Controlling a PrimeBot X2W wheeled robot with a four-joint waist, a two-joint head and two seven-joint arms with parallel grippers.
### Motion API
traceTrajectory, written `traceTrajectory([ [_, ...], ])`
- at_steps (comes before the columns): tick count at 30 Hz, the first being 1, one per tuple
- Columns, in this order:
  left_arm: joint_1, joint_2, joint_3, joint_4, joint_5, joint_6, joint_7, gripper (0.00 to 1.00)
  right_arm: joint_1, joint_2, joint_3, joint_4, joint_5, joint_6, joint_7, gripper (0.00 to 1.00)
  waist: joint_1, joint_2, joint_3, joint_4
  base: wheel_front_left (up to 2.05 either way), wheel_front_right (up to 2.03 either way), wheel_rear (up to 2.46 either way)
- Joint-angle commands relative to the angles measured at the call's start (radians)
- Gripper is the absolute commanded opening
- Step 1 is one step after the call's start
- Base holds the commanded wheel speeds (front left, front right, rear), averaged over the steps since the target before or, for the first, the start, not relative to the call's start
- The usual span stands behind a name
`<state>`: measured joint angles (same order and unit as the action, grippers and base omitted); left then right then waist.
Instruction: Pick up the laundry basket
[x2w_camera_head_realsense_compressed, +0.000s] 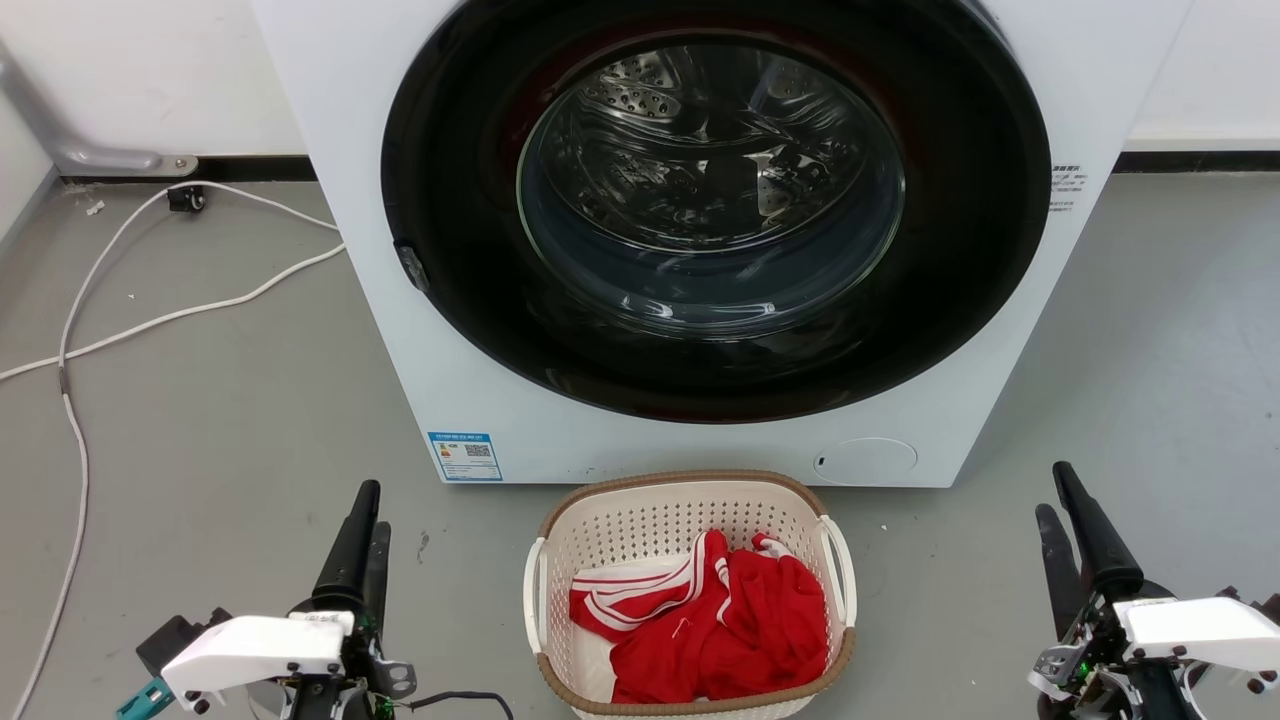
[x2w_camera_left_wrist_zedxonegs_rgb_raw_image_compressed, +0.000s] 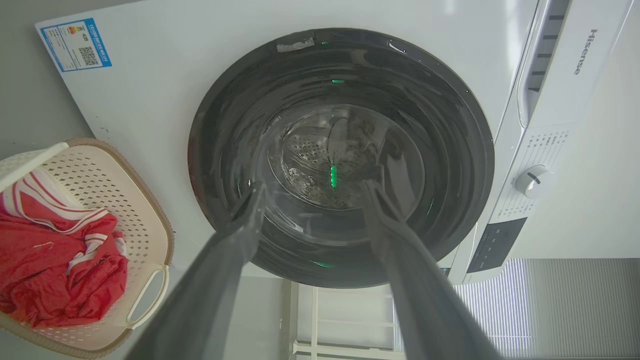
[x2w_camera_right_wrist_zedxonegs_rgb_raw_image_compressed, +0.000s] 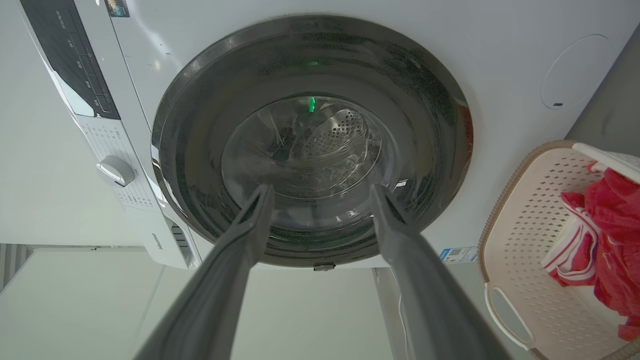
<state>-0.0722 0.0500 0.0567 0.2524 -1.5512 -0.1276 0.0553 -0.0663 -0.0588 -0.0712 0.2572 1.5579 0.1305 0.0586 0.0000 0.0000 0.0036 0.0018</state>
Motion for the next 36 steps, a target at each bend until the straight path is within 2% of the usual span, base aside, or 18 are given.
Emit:
traceTrajectory([
  [1,-0.024,0.005,-0.007,-0.026,0.032,-0.001,-0.01,1.0,-0.014,-0.01,0.005,-0.021,-0.03,0.0,-0.01,1.0,0.0,0.0,0.0,0.0,0.0,0.0,0.0],
  [18,-0.014,0.004,-0.06,-0.102,0.465,0.005,-0.082,1.0,0.016,0.003,-0.007,-0.095,-0.542,0.0,-0.082,1.0,0.0,0.0,-0.002,0.005,0.0,0.0,0.0],
  [36,-0.007,0.018,-0.108,-0.121,0.776,0.03,-0.144,1.0,0.047,0.005,0.014,-0.153,-0.881,0.0,-0.116,1.0,0.0,0.0,-0.005,0.011,0.0,0.0,0.0],
])
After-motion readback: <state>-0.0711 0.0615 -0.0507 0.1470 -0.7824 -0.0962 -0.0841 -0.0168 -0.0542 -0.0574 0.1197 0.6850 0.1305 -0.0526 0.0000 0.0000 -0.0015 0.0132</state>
